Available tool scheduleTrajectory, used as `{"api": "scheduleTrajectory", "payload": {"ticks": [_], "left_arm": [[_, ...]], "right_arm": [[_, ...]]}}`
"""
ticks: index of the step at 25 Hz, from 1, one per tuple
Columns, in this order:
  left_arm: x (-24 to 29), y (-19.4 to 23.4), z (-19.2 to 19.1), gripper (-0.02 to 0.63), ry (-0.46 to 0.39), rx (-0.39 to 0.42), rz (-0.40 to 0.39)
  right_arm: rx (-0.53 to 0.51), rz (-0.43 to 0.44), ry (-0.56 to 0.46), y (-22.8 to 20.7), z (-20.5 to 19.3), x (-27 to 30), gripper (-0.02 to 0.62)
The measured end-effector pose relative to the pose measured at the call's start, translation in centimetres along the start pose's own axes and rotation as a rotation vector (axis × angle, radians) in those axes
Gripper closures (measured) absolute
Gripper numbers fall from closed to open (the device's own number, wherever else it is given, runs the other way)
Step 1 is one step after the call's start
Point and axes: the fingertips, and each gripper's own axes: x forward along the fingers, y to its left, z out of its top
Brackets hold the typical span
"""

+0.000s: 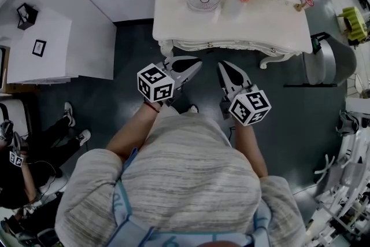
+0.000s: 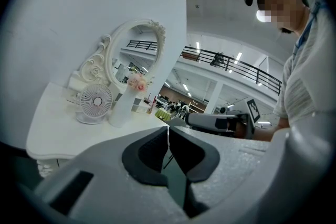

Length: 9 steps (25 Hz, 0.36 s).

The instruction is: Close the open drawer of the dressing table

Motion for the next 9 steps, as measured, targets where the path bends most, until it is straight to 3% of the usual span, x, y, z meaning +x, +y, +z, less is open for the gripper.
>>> {"api": "scheduleTrajectory", "payload": {"ticks": [9], "left_arm": [[-0.08,-0.30,-0.21,0.586,0.003,0.007,-0.001]], "right_arm": [[-0.008,0.000,0.000,0.18,-0.14,-0.25,0.586]]}}
